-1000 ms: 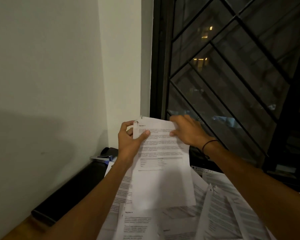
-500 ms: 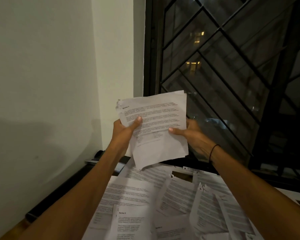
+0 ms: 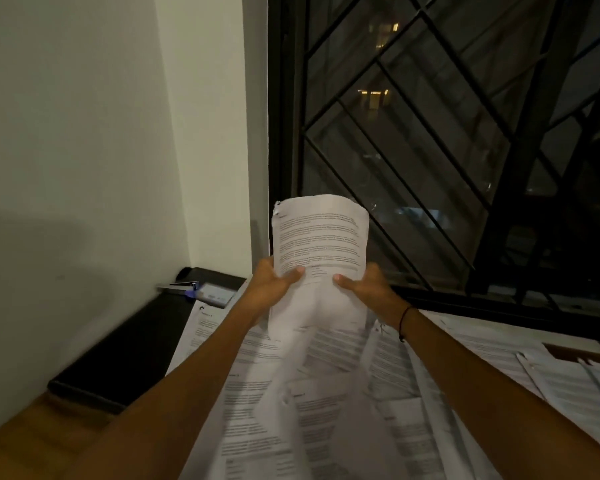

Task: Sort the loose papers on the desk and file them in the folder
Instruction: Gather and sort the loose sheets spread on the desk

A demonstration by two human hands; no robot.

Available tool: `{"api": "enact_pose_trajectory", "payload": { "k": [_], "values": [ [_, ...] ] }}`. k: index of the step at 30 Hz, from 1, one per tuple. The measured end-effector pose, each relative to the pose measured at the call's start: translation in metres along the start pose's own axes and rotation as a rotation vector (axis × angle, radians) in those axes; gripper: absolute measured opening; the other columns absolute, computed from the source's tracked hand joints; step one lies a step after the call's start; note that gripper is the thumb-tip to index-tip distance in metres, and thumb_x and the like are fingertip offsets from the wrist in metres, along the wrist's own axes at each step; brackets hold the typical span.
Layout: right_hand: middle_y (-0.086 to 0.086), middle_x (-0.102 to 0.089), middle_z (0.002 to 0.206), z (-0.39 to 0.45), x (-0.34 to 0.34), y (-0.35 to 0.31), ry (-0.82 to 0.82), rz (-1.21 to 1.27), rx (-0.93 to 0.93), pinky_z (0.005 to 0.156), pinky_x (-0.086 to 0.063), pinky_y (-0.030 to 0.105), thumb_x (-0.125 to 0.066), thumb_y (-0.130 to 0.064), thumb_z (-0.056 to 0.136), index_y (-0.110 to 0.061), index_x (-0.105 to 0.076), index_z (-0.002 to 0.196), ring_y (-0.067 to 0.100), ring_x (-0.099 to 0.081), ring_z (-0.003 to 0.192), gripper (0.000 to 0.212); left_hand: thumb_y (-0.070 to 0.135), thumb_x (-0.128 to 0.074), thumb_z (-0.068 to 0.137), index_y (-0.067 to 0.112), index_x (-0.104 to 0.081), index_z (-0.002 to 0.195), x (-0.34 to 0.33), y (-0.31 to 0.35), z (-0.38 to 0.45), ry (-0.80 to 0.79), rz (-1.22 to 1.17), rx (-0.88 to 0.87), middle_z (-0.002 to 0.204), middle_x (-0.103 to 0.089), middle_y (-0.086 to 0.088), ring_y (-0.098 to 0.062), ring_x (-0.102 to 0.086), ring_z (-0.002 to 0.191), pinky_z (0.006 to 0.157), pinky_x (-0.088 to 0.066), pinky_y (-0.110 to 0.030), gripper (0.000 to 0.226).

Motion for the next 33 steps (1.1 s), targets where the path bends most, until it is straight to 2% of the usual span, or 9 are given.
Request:
{"api": "enact_pose_trajectory", "payload": {
  "k": [5, 9, 12, 15, 17, 21, 26, 30, 33],
  "values": [
    [0.015, -0.069, 0.13, 0.001, -0.006, -0.019, -0.047, 0.03, 0.099, 0.098, -0.057, 0.044, -0.071, -0.01, 0.095, 0.0, -0.063, 0.129, 0.026, -0.069, 0.113, 0.036, 0.038, -0.069, 0.096, 0.012, -0.066, 0.128, 0.026, 0.013, 0.007, 0.116, 0.068, -0.05, 0.109, -0.075, -0.001, -0.021, -0.074, 0.099, 0.084, -0.062, -0.038, 0.042],
    [0.011, -0.075, 0.116, -0.002, -0.012, -0.037, -0.186, 0.003, 0.102, 0.088, -0.063, 0.038, -0.074, -0.017, 0.094, -0.003, -0.064, 0.124, 0.023, -0.074, 0.106, 0.035, 0.027, -0.064, 0.1, 0.017, -0.067, 0.119, 0.067, 0.034, 0.011, 0.192, 0.067, -0.088, 0.102, -0.075, 0.003, -0.008, -0.074, 0.086, 0.07, -0.061, -0.023, 0.021],
    [0.017, -0.075, 0.104, -0.004, -0.003, -0.023, -0.25, -0.155, 0.115, 0.088, -0.061, 0.036, -0.081, -0.013, 0.088, -0.002, -0.067, 0.117, 0.022, -0.074, 0.096, 0.034, 0.023, -0.064, 0.101, 0.009, -0.067, 0.125, 0.103, 0.017, 0.011, 0.157, 0.178, 0.017, 0.11, -0.074, -0.009, -0.024, -0.073, 0.097, 0.085, -0.061, -0.039, 0.028],
    [0.026, -0.073, 0.098, -0.007, 0.004, 0.008, -0.295, -0.265, 0.071, 0.091, -0.061, 0.039, -0.079, 0.002, 0.086, 0.001, -0.068, 0.11, 0.025, -0.073, 0.089, 0.027, 0.018, -0.065, 0.1, 0.005, -0.068, 0.121, 0.127, -0.013, 0.002, 0.102, 0.348, 0.14, 0.098, -0.073, -0.006, -0.025, -0.07, 0.089, 0.075, -0.057, -0.035, 0.025],
    [0.023, -0.072, 0.093, -0.008, 0.01, 0.03, -0.265, -0.4, 0.052, 0.092, -0.06, 0.042, -0.077, 0.006, 0.085, -0.007, -0.068, 0.103, 0.022, -0.071, 0.085, 0.024, 0.015, -0.065, 0.1, 0.004, -0.069, 0.119, 0.136, -0.031, -0.004, 0.07, 0.411, 0.203, 0.103, -0.074, -0.013, -0.029, -0.07, 0.092, 0.076, -0.057, -0.037, 0.022],
    [0.0, -0.068, 0.111, -0.006, 0.02, 0.07, -0.263, -0.769, -0.013, 0.105, -0.049, 0.049, -0.089, -0.022, 0.078, -0.025, -0.064, 0.114, 0.019, -0.063, 0.11, 0.044, 0.012, -0.065, 0.099, 0.007, -0.068, 0.124, 0.137, -0.043, -0.007, 0.04, 0.471, 0.232, 0.119, -0.072, -0.012, -0.032, -0.068, 0.11, 0.101, -0.054, -0.05, 0.026],
    [0.001, -0.053, 0.135, -0.006, 0.015, 0.084, -0.312, -1.039, -0.091, 0.111, -0.025, 0.049, -0.084, -0.047, 0.079, -0.028, -0.05, 0.136, 0.025, -0.038, 0.131, 0.069, 0.011, -0.065, 0.099, 0.007, -0.067, 0.124, 0.131, -0.042, -0.006, 0.03, 0.456, 0.218, 0.117, -0.071, -0.011, -0.03, -0.067, 0.109, 0.102, -0.053, -0.046, 0.025],
    [0.004, -0.049, 0.138, -0.005, 0.007, 0.085, -0.334, -1.053, -0.116, 0.111, -0.021, 0.053, -0.084, -0.043, 0.079, -0.027, -0.049, 0.135, 0.029, -0.032, 0.136, 0.068, 0.015, -0.066, 0.099, 0.013, -0.065, 0.124, 0.131, -0.047, -0.009, 0.0, 0.399, 0.24, 0.118, -0.071, -0.008, -0.027, -0.068, 0.109, 0.1, -0.054, -0.042, 0.025],
    [0.003, -0.054, 0.13, 0.002, 0.003, 0.083, -0.3, -1.1, -0.138, 0.109, -0.022, 0.054, -0.083, -0.035, 0.079, -0.024, -0.054, 0.12, 0.029, -0.033, 0.134, 0.051, 0.021, -0.07, 0.096, 0.014, -0.068, 0.127, 0.129, -0.055, -0.009, -0.077, 0.355, 0.271, 0.118, -0.075, -0.005, -0.026, -0.071, 0.111, 0.104, -0.053, -0.049, 0.031]
  ]
}}
Point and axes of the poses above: each hand's wrist, its own z-axis towards the middle knuckle, its own x-axis out of the back of the hand, y = z × x, the point moved 8 cm from there along z, towards the middle knuckle
